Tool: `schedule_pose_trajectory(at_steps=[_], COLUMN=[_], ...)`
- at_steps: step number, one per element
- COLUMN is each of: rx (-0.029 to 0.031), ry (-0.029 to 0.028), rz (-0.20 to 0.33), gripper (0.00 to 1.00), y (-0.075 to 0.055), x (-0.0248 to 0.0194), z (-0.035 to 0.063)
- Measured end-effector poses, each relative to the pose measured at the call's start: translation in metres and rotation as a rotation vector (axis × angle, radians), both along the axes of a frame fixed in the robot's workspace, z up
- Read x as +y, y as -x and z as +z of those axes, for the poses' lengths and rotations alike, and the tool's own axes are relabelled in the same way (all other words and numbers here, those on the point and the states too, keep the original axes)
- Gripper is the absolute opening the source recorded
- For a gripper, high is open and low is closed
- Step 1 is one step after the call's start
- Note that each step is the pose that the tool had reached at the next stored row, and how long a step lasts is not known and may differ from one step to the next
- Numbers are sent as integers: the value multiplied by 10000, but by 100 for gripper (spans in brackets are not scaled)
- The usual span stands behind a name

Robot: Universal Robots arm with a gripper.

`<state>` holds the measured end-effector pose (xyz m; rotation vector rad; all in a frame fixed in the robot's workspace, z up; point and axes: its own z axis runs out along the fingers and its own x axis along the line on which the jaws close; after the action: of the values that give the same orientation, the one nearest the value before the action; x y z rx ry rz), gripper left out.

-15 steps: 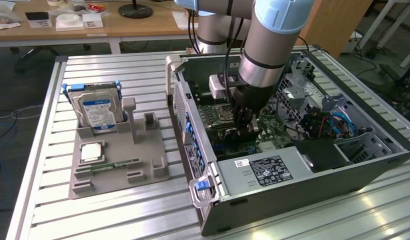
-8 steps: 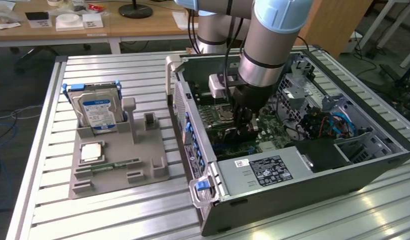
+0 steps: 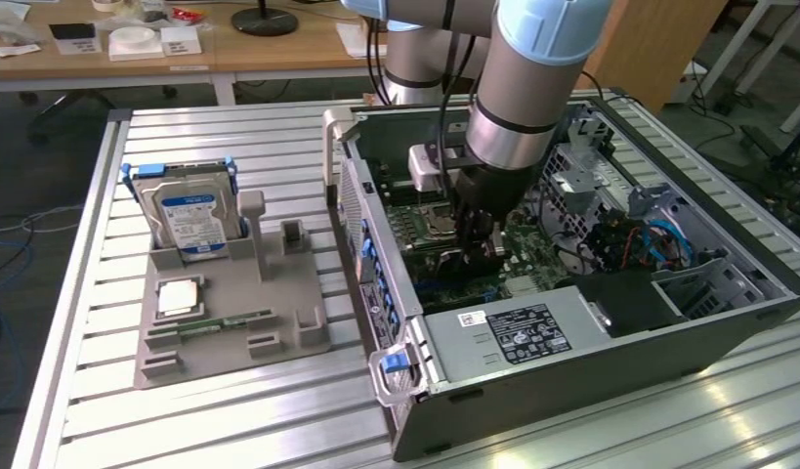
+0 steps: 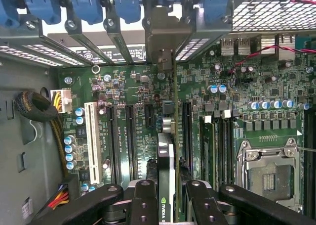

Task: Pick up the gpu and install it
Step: 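Insert the gpu into the slot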

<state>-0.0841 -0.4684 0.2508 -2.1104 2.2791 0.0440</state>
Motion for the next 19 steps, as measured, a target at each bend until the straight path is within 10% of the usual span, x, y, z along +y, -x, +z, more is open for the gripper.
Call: schedule_pose_trajectory(at_steps=[19], rx=[3], ry=[3], rz=[-4], gripper=[27], y=[0], x=[0], z=[-12])
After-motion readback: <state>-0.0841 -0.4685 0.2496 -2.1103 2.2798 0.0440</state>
